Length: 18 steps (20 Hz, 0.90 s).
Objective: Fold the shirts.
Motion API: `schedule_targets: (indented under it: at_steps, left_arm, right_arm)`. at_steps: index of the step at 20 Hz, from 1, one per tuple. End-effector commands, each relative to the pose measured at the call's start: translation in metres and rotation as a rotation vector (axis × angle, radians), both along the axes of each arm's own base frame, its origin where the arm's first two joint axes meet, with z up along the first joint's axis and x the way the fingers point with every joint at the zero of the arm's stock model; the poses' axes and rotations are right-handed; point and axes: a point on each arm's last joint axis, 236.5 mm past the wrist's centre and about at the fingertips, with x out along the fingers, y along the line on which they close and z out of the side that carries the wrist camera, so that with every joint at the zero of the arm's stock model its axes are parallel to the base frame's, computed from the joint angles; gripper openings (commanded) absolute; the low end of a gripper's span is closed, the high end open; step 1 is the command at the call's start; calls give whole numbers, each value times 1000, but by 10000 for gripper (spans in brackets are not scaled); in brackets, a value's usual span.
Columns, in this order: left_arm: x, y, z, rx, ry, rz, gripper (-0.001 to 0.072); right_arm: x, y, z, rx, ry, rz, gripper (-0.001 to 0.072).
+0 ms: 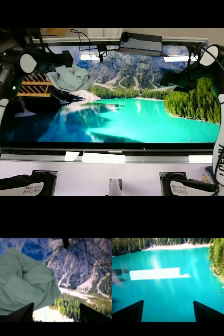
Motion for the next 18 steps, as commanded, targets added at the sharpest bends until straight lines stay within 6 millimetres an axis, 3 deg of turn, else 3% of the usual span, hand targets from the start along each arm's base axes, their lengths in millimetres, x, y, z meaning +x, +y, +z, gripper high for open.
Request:
schedule_targets:
  at_steps: [1,2,4,5,7,13,18]
  left_arm:
    - [30,23,-17,-53,-23,100,628]
    - [35,48,-47,-129,73,213,707]
    - [27,96,-119,-334,335,460,720]
    - [18,110,-152,-436,467,534,720]
    - [8,120,-196,-551,633,574,720]
    - [21,105,-253,-608,688,623,720]
    - [58,84,-266,-671,560,614,720]
  right_arm:
    - [8,0,3,2,-36,-5,673]
    - [9,0,3,2,-39,-6,673]
    - [9,0,3,2,-39,-5,673]
    - [9,0,3,2,-39,-5,672]
    - [9,0,3,2,-40,-5,672]
    - [10,0,4,3,-43,-6,671]
    - [10,0,4,3,-46,-6,671]
